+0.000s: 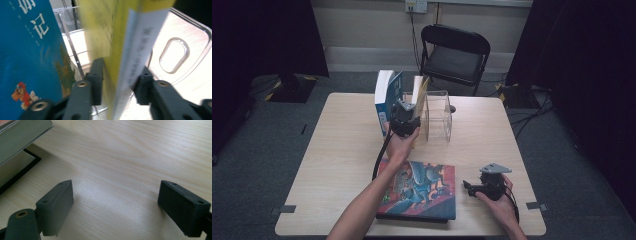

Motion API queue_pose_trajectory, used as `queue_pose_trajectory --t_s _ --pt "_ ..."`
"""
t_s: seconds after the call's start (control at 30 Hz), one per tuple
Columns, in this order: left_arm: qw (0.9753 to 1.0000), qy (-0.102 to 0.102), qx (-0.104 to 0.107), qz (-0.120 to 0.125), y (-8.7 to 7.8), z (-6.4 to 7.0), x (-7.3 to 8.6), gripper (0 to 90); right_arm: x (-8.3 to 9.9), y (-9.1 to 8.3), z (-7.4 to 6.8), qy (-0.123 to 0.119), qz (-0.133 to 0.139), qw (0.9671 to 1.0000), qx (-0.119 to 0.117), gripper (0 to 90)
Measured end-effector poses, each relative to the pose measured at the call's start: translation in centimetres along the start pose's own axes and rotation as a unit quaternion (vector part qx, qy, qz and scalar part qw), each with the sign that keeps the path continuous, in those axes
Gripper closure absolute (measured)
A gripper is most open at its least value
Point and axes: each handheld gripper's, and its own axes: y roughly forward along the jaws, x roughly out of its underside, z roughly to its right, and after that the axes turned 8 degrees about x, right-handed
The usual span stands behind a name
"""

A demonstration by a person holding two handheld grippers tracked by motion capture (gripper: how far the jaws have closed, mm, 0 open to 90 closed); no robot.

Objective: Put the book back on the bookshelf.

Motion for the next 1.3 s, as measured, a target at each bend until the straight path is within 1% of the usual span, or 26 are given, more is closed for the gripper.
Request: queue_pose_trajectory --t_s 0.03,0.07,0.13,0.17,0.2,0.23,0.27,0.3,0.37,0.43,0.5,0.53,0.57,0.6,0.63,0.67,0.73,0.83,0.87,0.9,0.97,1.0,1.07,1.13,1.23,1.3 --pt "1.0000 0.004 0.002 -0.002 0.0 0.1 0.0 69.5 0.0 0.0 0.0 0.000 0.000 1.0000 0.000 13.0" --pt "1.0000 0.002 -0.002 -0.001 0.1 0.3 0.0 69.6 0.0 0.0 0.0 0.000 0.000 1.0000 0.000 12.9" --pt "1.0000 -0.003 0.002 0.002 0.2 0.6 0.1 68.6 0.0 0.0 0.0 0.000 0.000 1.0000 -0.001 12.9" --pt "1.0000 -0.002 0.003 0.006 0.3 0.7 0.1 68.4 0.0 0.0 0.0 0.000 0.000 1.0000 -0.001 13.0" --pt "0.9999 -0.003 0.007 0.008 0.3 0.8 0.2 67.9 0.0 0.0 0.0 0.000 0.000 1.0000 -0.001 12.9" --pt "0.9998 -0.010 0.017 0.010 0.4 0.8 0.2 65.9 0.0 0.0 0.0 -0.001 0.000 1.0000 -0.001 13.0" --pt "0.9992 -0.018 0.033 0.011 0.4 0.7 0.2 63.5 0.0 0.0 0.0 -0.001 0.000 1.0000 -0.001 13.0" --pt "0.9989 -0.022 0.039 0.012 0.5 0.7 0.2 61.8 0.0 0.0 0.0 -0.001 0.000 1.0000 -0.002 13.0" --pt "0.9987 -0.021 0.046 0.013 0.6 0.8 0.3 60.5 0.0 0.0 0.0 -0.001 0.000 1.0000 -0.001 13.0" --pt "0.9988 -0.023 0.042 0.012 0.7 0.9 0.2 60.5 0.0 0.0 -0.1 -0.001 0.000 1.0000 -0.001 12.9" --pt "0.9986 -0.037 0.035 0.011 0.6 0.9 -0.5 62.3 0.0 0.0 -0.1 -0.002 0.000 1.0000 -0.002 13.0" --pt "0.9977 -0.054 0.041 0.008 0.6 0.9 -0.9 63.0 0.0 0.0 -0.1 -0.002 0.000 1.0000 -0.002 12.9" --pt "0.9958 -0.076 0.051 0.007 0.6 0.8 -1.1 63.0 0.0 0.0 -0.1 -0.002 0.000 1.0000 -0.003 13.0" --pt "0.9953 -0.081 0.053 0.006 0.6 0.9 -1.2 63.1 0.0 0.0 -0.1 -0.002 0.000 1.0000 -0.003 12.9" --pt "0.9968 -0.064 0.047 0.003 0.7 1.2 -1.2 63.6 0.0 0.0 -0.1 -0.002 0.000 1.0000 -0.003 12.9" --pt "0.9974 -0.057 0.045 0.004 0.8 1.4 -1.2 63.7 -0.1 0.0 -0.1 -0.002 0.000 1.0000 -0.003 12.9" --pt "0.9962 -0.067 0.055 0.011 0.8 1.4 -1.0 62.4 -0.1 0.0 -0.1 -0.002 0.000 1.0000 -0.004 13.0" --pt "0.9974 -0.049 0.051 0.012 0.8 1.6 -0.8 61.5 0.0 0.0 -0.1 -0.003 0.001 1.0000 -0.005 12.9" --pt "0.9972 -0.049 0.056 0.011 0.8 1.6 -0.7 60.6 0.0 0.0 -0.1 -0.003 0.000 1.0000 -0.005 12.9" --pt "0.9973 -0.043 0.060 0.011 0.7 1.6 -0.7 59.9 0.0 0.0 -0.1 -0.004 0.000 1.0000 -0.005 13.0" --pt "0.9973 -0.040 0.060 0.015 0.7 1.5 -0.5 59.1 0.0 0.0 -0.1 -0.004 0.000 1.0000 -0.006 13.0" --pt "0.9971 -0.038 0.064 0.016 0.6 1.4 -0.4 58.1 0.0 0.0 -0.1 -0.004 0.000 1.0000 -0.006 13.0" --pt "0.9975 -0.034 0.061 0.014 0.5 1.2 -0.2 55.1 0.0 0.0 -0.2 -0.004 0.000 1.0000 -0.006 13.0" --pt "0.9975 -0.027 0.064 0.013 0.3 1.0 0.0 50.6 0.0 0.0 -0.2 -0.004 0.000 1.0000 -0.006 12.9" --pt "0.9970 -0.009 0.077 0.009 -0.1 0.8 0.3 47.0 0.0 0.0 -0.2 -0.004 0.000 1.0000 -0.006 13.0" --pt "0.9968 -0.005 0.079 0.008 -0.4 0.6 0.6 44.3 0.0 0.0 -0.2 -0.004 0.000 1.0000 -0.006 12.9"
